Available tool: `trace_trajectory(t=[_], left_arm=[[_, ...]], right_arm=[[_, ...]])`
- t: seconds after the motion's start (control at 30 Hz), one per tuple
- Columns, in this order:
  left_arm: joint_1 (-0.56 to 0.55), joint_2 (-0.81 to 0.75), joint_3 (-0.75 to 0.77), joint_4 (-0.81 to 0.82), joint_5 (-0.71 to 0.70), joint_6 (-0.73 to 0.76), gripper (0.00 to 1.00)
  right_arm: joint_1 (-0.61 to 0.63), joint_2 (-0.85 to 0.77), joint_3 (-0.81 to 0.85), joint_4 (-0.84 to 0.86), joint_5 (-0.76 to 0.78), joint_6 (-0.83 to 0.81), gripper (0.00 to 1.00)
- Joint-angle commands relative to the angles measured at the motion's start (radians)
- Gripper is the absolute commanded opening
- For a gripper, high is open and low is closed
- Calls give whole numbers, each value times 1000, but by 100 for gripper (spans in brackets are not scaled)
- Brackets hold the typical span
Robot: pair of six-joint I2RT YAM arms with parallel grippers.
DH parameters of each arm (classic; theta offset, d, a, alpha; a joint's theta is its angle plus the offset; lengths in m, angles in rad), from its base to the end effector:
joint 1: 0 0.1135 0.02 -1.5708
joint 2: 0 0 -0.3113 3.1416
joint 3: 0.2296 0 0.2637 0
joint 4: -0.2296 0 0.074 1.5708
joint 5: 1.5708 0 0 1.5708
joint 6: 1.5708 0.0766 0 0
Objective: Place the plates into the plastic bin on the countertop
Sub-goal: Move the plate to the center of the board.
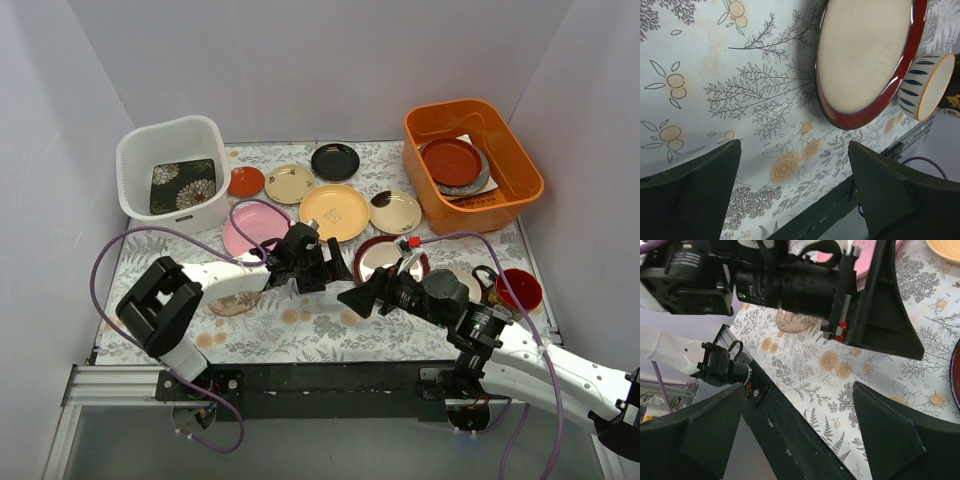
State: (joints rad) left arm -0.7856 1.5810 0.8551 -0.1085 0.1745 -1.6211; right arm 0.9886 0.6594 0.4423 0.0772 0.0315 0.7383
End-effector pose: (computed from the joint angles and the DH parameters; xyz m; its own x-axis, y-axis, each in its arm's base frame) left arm 0.2419 -0.2608 0.1885 -0.7516 -0.6393 0.1622 -0.5623 0.4925 -0.6643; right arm 0.1047 0.1546 0.2865 -0.6070 0.3013 -0.7353 -0.5532 0.5041 0.6632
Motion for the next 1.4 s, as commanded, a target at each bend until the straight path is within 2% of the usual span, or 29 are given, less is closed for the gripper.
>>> trace_trajectory(t=[0.0, 0.23, 0.6, 0.9, 1.03, 1.07, 1.2, 1.37], left_arm=[[-21, 39, -14, 76, -13, -34, 86], [-38, 126, -33, 181, -6, -94, 85], [-72, 278, 47, 222, 3, -129, 82], [-80, 353, 35, 283, 25, -157, 73], [-84, 385, 33, 303, 36, -161, 62], [-86, 393, 35, 309, 42, -160, 52], [-89, 415, 30, 317, 42, -163, 36], [-89, 447, 28, 323, 51, -161, 27]], right_arm=[[-2, -29, -10, 26, 27, 10, 96], [-5, -26, -14, 41, -2, 13, 96], [-11, -53, -16, 7, 7, 9, 95], [-21, -72, -16, -14, 4, 9, 95], [-28, -58, -11, -13, -12, 10, 95], [-30, -57, -11, -13, -15, 10, 95], [-37, -60, -17, -13, -18, 10, 95], [-47, -60, -20, -8, -24, 10, 95]])
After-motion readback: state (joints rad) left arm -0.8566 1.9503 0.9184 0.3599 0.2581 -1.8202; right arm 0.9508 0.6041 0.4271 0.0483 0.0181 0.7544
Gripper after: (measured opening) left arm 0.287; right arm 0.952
